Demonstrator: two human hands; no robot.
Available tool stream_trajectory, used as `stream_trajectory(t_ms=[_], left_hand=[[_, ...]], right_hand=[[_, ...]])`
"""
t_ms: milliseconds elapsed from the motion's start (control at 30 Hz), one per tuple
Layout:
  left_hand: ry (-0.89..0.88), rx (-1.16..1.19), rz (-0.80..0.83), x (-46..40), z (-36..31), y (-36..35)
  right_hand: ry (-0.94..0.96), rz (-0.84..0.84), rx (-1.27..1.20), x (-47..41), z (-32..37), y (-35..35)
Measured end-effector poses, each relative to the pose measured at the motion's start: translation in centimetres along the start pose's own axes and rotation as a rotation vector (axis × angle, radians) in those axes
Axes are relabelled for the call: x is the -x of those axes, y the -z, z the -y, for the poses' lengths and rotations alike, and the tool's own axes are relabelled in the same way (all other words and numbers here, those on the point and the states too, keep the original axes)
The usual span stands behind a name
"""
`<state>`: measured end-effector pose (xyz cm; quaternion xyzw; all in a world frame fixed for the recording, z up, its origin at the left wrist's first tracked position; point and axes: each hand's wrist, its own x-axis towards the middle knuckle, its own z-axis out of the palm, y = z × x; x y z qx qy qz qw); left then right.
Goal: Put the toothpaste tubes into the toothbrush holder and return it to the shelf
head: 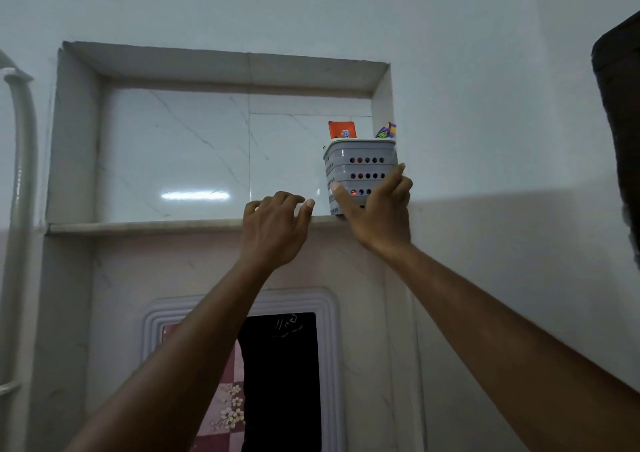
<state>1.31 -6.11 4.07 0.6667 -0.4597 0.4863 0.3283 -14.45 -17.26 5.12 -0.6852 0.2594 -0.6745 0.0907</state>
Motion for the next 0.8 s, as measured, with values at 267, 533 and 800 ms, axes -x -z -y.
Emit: stream_trajectory(t_ms=[267, 533, 800], left_hand=[[0.012, 0.037, 0.024, 0.8, 0.5, 0.0], [0.038, 0.059, 0.118, 1.5, 0.3, 0.9], [0.078, 0.218, 0.104, 2.1, -0.7, 2.5]], right_hand=[[0.091, 0.105, 0.164, 0.6, -0.3, 0.2], [0.030, 0.319, 0.316, -0.5, -0.2, 0.7], [0.101, 0.103, 0.166, 1.7, -0.7, 2.0]])
